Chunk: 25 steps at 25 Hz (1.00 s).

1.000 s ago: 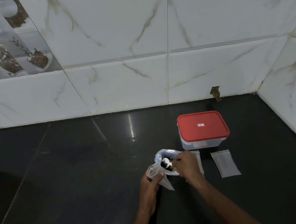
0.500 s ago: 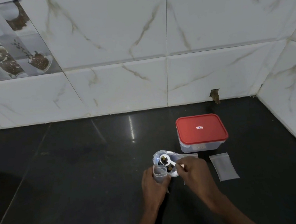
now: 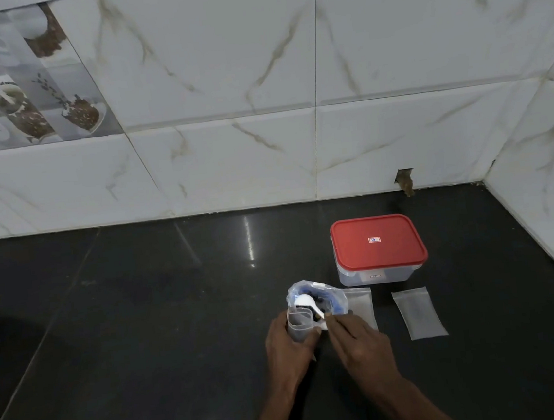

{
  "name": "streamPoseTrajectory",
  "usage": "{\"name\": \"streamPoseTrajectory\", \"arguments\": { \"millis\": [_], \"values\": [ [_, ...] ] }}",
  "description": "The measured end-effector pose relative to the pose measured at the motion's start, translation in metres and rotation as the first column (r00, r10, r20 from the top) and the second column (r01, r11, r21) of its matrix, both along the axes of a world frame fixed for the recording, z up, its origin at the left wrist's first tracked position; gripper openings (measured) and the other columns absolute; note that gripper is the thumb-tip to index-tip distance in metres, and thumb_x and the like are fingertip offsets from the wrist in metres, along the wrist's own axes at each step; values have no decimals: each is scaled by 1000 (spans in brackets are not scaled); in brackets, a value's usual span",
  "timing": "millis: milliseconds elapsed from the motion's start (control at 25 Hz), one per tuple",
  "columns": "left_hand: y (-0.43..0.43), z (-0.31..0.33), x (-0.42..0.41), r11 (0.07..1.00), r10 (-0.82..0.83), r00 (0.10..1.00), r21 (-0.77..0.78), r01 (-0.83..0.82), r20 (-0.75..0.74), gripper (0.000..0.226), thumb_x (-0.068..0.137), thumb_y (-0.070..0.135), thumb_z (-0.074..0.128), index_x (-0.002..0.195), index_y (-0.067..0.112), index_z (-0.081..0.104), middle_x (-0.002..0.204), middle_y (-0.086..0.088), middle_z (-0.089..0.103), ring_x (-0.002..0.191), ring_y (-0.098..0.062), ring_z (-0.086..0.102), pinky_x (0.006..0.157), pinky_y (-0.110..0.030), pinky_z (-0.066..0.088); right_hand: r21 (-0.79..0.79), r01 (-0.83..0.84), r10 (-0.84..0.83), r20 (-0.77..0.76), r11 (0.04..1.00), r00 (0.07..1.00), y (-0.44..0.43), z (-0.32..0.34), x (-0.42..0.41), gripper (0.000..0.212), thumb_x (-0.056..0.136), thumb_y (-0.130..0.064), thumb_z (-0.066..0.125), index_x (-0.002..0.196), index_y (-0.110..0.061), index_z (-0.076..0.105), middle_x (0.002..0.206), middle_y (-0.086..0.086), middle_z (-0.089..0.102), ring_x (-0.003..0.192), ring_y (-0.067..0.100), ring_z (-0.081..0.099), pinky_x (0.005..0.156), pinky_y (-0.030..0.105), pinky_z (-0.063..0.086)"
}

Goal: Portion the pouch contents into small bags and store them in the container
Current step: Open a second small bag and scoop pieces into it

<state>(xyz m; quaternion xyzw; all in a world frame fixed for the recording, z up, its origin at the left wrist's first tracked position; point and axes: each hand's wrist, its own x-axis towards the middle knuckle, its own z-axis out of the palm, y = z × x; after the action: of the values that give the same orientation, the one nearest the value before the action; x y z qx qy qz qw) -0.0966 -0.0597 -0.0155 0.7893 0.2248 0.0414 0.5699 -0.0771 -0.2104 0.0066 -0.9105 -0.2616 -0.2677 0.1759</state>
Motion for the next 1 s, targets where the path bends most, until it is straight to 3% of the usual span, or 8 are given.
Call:
{"name": "streamPoseTrajectory", "arguments": {
  "millis": [120,320,400,480,600,800,920,1000],
  "values": [
    [1,2,-2,1000,14,1000,-6,-14,0,27,70,39,81,95,37,71,90,19,75,84,9,68,68,-10,49,2,173,-165,-285,985,944,3,11,20,15,69,-9,80,80,-16,73,66,-1,62,49,16,58,40,25,38],
    [4,-4,-4,996,25,1000,-89,-26,-16,21,79,24,82,95,35,72,85,19,76,80,7,69,64,-4,47,-272,84,-208,-465,958,861,22,17,44,29,40,-11,91,58,-14,68,53,2,59,36,16,54,32,21,36],
    [7,-5,-2,989,31,999,-145,-33,-14,18,81,23,81,96,30,74,88,12,78,83,1,72,68,-10,50,-360,-8,-177,-479,933,860,28,14,46,23,61,-10,84,80,-10,72,73,8,66,54,20,65,43,27,48],
    [10,-6,-2,976,1,1000,-217,-2,-6,14,84,25,79,98,24,75,90,3,79,86,-10,75,73,-23,56,-387,-5,-212,-516,922,830,32,6,46,25,92,-11,54,115,-7,63,108,12,65,88,28,68,69,35,52],
    [12,-9,-4,968,-26,1000,-250,26,3,14,87,20,76,101,21,74,93,-4,78,89,-18,75,79,-35,58,-247,120,-257,-657,962,709,44,1,44,28,99,-21,42,118,-10,60,113,8,65,101,27,64,81,35,49],
    [12,-14,-3,967,-38,999,-251,41,16,32,78,33,77,108,22,74,100,0,79,95,-16,75,86,-37,58,42,324,-170,-783,945,598,40,1,59,18,82,-12,61,68,-9,72,65,4,66,70,21,67,61,31,47],
    [9,-12,-4,969,-5,1000,-245,11,25,39,71,40,78,105,22,74,97,2,79,92,-14,75,82,-35,59,275,489,16,-883,828,469,26,9,61,24,76,-1,63,53,-9,66,52,7,61,48,24,61,43,30,45],
    [7,-14,-4,974,8,1000,-227,-4,16,35,73,37,80,104,22,74,96,2,79,91,-14,75,80,-34,59,395,598,171,-902,697,397,19,17,58,22,80,4,61,59,0,66,45,8,57,36,16,49,39,25,39]
  ]
}}
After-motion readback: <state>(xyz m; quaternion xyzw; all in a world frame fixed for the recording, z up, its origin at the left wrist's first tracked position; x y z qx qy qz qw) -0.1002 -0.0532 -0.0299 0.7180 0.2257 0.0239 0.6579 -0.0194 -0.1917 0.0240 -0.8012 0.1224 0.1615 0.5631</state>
